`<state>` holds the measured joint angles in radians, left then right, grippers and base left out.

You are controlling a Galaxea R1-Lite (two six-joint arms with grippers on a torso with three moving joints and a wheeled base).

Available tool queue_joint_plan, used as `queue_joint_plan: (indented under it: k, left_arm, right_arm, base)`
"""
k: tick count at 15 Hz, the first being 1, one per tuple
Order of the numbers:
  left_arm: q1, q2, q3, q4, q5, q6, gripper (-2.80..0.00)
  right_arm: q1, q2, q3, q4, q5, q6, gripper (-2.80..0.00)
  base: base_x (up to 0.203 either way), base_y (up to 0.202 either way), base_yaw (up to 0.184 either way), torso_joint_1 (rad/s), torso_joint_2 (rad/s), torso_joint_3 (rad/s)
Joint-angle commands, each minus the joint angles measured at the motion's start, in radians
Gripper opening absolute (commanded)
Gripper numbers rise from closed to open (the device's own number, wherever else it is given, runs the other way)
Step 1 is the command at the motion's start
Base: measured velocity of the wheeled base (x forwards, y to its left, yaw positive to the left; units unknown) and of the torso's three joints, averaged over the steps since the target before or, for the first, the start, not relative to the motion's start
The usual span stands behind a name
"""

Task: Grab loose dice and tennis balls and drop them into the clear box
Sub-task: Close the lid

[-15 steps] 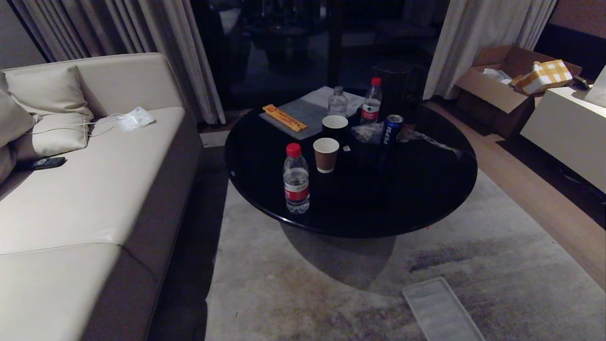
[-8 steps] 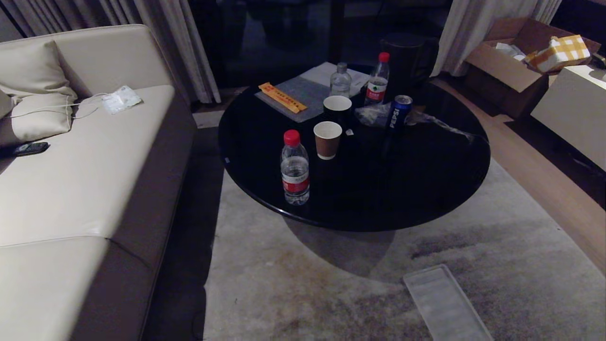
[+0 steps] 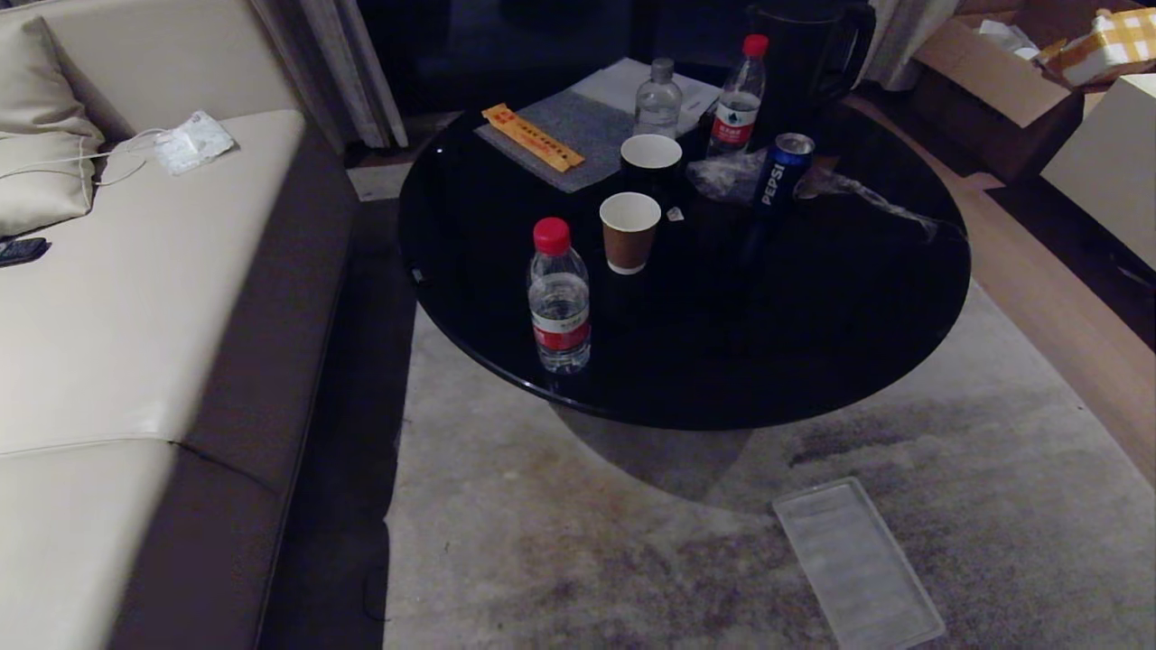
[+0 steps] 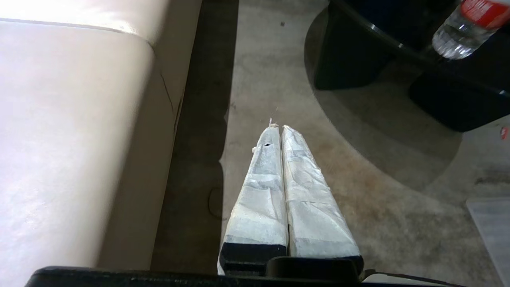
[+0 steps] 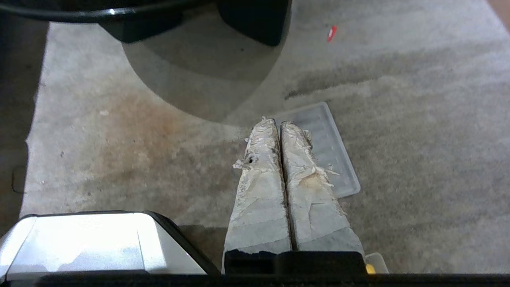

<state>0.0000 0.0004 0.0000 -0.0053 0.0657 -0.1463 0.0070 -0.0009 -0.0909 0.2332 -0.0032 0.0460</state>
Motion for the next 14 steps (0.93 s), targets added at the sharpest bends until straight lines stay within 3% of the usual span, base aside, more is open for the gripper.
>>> queue_joint_plan:
  k: [1,14]
  left_arm:
    - [0.0,0.001,0.0,-0.001,0.0,-0.001,-2.8]
    - [0.0,0.001,0.0,-0.001,0.001,-0.001,-2.8]
  right_arm:
    - [0.001,0.001,0.0,0.002,0.0,0.0,-2.8]
    - [-0.001,0.001,0.0,0.002,0.0,0.0,-2.8]
  base:
    - [0.0,0.0,0.0,0.002,0.0,-0.196]
    - [0.0,0.0,0.0,0.003,0.0,-0.197]
